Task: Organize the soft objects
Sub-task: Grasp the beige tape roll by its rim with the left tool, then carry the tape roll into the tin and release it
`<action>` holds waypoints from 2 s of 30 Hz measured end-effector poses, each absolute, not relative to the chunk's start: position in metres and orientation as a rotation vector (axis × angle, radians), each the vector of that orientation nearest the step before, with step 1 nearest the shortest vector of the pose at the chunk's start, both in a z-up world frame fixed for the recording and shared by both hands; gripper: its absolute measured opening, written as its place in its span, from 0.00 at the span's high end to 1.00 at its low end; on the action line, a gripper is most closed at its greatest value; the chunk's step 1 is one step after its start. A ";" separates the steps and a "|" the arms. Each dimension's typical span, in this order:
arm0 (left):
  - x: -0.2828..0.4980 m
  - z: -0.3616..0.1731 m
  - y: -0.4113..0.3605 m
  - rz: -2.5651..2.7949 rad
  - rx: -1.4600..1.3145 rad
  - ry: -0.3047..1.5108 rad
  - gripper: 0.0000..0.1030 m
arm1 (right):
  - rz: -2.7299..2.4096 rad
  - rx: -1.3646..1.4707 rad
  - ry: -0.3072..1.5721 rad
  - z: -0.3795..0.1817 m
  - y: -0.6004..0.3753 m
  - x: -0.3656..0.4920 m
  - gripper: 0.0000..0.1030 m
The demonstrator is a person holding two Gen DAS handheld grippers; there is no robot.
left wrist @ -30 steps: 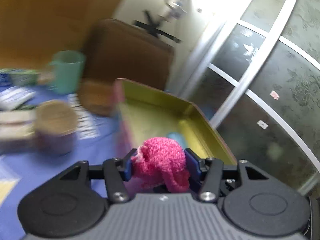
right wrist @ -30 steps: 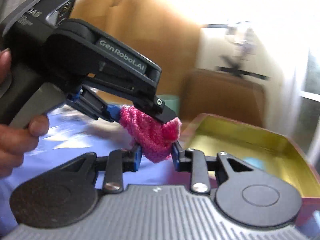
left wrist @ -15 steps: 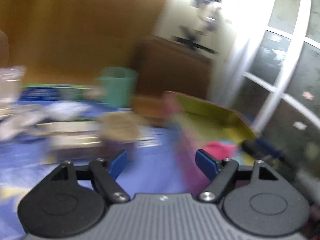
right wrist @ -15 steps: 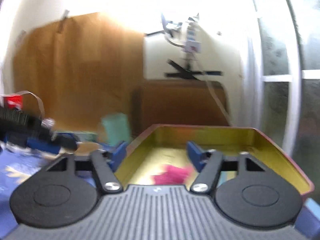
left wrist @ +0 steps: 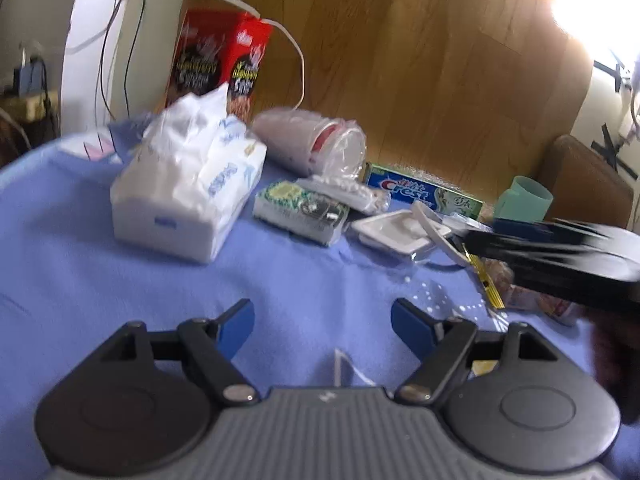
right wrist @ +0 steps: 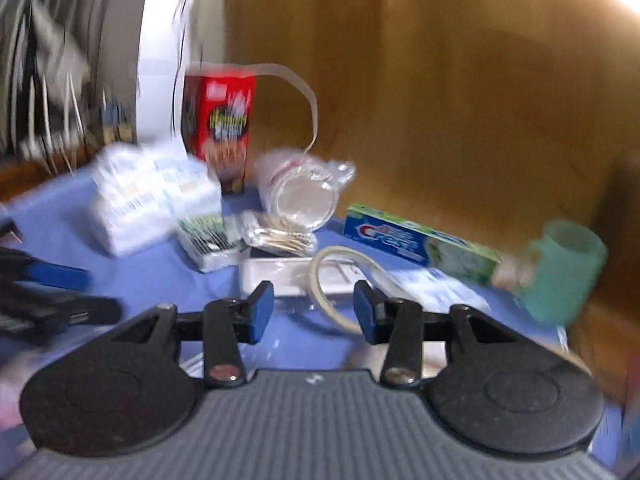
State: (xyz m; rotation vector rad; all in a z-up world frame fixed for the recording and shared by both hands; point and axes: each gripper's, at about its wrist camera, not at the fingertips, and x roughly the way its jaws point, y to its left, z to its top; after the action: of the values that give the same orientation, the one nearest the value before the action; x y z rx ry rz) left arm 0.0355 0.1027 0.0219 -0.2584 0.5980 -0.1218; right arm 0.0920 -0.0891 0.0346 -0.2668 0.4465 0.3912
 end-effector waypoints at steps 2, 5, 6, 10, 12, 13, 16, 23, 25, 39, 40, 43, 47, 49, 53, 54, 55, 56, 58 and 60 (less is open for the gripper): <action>0.032 0.023 0.103 -0.142 -0.267 0.579 0.24 | 0.381 -0.320 0.489 0.024 -0.078 0.109 0.59; 0.029 0.022 0.099 -0.170 -0.244 0.563 0.24 | 0.395 -0.318 0.528 0.016 -0.096 0.128 0.75; 0.028 0.023 0.099 -0.175 -0.242 0.556 0.24 | 0.408 -0.308 0.539 0.017 -0.098 0.131 0.87; 0.019 0.029 0.103 -0.209 -0.301 0.551 0.24 | 0.456 -0.323 0.521 0.024 -0.104 0.102 0.88; 0.014 0.033 0.108 -0.241 -0.338 0.560 0.23 | 0.519 -0.356 0.488 0.030 -0.105 0.065 0.88; 0.010 0.035 0.110 -0.256 -0.352 0.566 0.22 | 0.557 -0.378 0.470 0.031 -0.100 0.041 0.88; 0.002 0.040 0.109 -0.301 -0.377 0.593 0.22 | 0.670 -0.449 0.459 0.020 -0.091 -0.024 0.86; -0.006 0.034 0.064 -0.296 -0.195 0.681 0.42 | 0.657 -0.405 0.488 -0.007 -0.089 -0.084 0.51; -0.007 0.030 0.055 -0.307 -0.167 0.712 0.48 | 0.614 -0.314 0.536 -0.005 -0.098 -0.072 0.41; -0.006 0.033 0.045 -0.288 -0.262 0.729 0.69 | 0.647 -0.219 0.540 -0.007 -0.116 -0.059 0.31; -0.005 0.038 0.041 -0.302 -0.261 0.721 0.69 | 0.647 -0.216 0.517 -0.005 -0.127 -0.062 0.31; 0.003 0.062 0.013 -0.386 -0.241 0.678 0.69 | 0.573 -0.215 0.434 0.010 -0.145 -0.075 0.31; 0.017 0.091 -0.052 -0.548 -0.180 0.621 0.69 | 0.418 -0.195 0.342 0.031 -0.196 -0.088 0.31; 0.021 0.101 -0.090 -0.629 -0.149 0.597 0.69 | 0.320 -0.182 0.313 0.040 -0.228 -0.095 0.31; 0.030 0.106 -0.175 -0.784 -0.108 0.579 0.69 | 0.141 -0.162 0.303 0.049 -0.289 -0.108 0.31; 0.032 0.105 -0.191 -0.805 -0.105 0.581 0.69 | 0.099 -0.158 0.311 0.049 -0.302 -0.109 0.31; 0.034 0.103 -0.209 -0.825 -0.102 0.582 0.69 | 0.057 -0.152 0.325 0.048 -0.318 -0.108 0.31; 0.039 0.100 -0.226 -0.843 -0.103 0.583 0.66 | 0.029 -0.149 0.340 0.046 -0.330 -0.104 0.31; 0.043 0.093 -0.246 -0.841 -0.099 0.578 0.59 | -0.025 -0.146 0.347 0.042 -0.347 -0.097 0.19; 0.043 0.088 -0.249 -0.793 -0.078 0.588 0.59 | -0.112 -0.149 0.332 0.042 -0.360 -0.088 0.17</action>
State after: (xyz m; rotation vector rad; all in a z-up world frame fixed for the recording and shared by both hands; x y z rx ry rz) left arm 0.0431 -0.2486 0.0883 -0.0776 0.5880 -0.7931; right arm -0.0882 -0.3595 0.0419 -0.1493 0.3316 -0.1119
